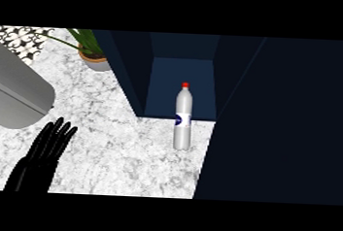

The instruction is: Pick up the bottled water, place it into the cabinet and close the cabinet

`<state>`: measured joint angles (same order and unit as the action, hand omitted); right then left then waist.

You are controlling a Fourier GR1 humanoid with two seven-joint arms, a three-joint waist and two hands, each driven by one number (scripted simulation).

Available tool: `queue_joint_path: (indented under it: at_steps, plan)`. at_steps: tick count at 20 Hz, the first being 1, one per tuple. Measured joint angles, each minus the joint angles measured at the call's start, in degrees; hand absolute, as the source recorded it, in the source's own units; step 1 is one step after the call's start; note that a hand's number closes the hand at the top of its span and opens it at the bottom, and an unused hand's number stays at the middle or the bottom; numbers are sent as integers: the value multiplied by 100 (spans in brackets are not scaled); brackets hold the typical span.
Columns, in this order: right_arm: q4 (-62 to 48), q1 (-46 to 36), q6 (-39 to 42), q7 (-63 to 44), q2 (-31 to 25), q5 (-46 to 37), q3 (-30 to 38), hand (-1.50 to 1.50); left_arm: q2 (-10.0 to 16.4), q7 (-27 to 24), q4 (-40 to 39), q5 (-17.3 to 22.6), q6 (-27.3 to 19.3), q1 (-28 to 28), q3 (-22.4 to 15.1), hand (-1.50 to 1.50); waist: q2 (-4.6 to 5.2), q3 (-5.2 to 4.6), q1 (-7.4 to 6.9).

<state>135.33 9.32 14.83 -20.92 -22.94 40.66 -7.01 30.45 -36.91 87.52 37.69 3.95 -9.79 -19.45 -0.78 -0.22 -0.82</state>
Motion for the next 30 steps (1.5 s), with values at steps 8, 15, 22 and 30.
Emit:
queue_joint_path:
  at_steps: [8, 15, 22, 30]
  plan:
    - [-97, -1207, -889, -372, 265, -257, -1449, 150, 656, -20, 560, 218, 372, -521, 418, -150, -29, -15, -46]
    - [-298, -2582, -2018, -872, 937, -1703, -2773, 150, 985, 119, 979, 412, 515, -785, 663, -150, -36, -13, -76]
    - [-1427, -4155, -3637, -1140, 2003, -2946, -3930, 150, 1254, 364, 1476, 722, 599, -1027, 960, -150, -1, -2, -144]
    - [-2889, -5897, -5315, -686, 2249, -1941, -3908, 150, 1444, 628, 1917, 968, 669, -1210, 1313, -150, 68, 11, -242]
